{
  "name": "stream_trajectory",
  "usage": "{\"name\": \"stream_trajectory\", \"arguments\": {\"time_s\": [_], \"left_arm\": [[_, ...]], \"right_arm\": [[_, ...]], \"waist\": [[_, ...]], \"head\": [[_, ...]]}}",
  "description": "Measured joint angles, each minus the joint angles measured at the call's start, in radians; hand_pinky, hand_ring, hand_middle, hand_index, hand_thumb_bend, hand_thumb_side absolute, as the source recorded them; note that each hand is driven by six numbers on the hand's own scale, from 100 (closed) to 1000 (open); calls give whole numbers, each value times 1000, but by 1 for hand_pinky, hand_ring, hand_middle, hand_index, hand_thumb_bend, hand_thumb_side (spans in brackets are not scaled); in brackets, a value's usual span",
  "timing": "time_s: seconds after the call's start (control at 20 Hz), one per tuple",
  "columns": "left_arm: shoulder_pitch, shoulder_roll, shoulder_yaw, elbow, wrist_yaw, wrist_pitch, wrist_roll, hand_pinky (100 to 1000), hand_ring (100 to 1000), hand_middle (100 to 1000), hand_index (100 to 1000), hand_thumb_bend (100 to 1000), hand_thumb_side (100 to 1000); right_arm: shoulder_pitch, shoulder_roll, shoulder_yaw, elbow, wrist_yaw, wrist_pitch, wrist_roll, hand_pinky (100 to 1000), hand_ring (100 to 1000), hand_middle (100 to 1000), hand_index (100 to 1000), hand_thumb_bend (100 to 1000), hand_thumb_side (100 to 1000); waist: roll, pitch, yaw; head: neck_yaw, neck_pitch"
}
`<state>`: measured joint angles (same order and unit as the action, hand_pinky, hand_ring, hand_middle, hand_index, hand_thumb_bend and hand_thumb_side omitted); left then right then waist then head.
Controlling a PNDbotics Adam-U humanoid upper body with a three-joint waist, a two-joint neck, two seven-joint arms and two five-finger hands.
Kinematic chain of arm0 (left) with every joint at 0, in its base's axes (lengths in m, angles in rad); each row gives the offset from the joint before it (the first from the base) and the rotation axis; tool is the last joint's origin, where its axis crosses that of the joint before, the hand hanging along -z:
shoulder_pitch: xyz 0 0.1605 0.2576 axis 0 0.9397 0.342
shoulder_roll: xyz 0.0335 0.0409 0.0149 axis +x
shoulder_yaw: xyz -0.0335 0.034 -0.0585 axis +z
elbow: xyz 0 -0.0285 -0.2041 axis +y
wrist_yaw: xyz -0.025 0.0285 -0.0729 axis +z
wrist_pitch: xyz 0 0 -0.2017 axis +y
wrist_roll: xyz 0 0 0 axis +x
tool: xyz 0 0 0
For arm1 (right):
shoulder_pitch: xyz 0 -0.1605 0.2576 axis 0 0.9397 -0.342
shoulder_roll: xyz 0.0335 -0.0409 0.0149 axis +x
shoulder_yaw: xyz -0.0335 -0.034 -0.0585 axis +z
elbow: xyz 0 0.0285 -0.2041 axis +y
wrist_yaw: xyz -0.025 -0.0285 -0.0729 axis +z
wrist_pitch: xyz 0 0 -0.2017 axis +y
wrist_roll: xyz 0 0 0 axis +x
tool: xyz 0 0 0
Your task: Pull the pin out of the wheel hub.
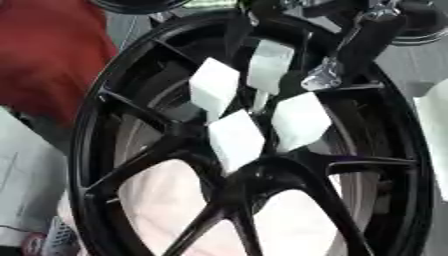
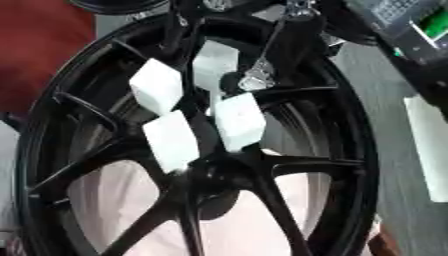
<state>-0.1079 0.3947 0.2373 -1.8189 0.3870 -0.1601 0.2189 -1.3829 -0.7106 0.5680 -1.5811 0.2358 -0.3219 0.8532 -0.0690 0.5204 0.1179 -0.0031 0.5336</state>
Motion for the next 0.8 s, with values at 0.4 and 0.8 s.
{"name": "stream_trajectory", "arguments": {"time_s": [0.4,0.8], "left_arm": [[-6,-8,-2,0,1,1,-1,788,792,791,846,180,901],[-6,-8,-5,0,4,3,-6,788,792,791,846,181,902]], "right_arm": [[9,-11,5,13,34,-11,-11,869,890,842,860,319,100],[11,-18,-3,31,76,-22,-22,863,894,845,859,339,100]], "waist": [[-3,7,0],[-4,7,-1]], "head": [[0,-4],[-1,-10]]}}
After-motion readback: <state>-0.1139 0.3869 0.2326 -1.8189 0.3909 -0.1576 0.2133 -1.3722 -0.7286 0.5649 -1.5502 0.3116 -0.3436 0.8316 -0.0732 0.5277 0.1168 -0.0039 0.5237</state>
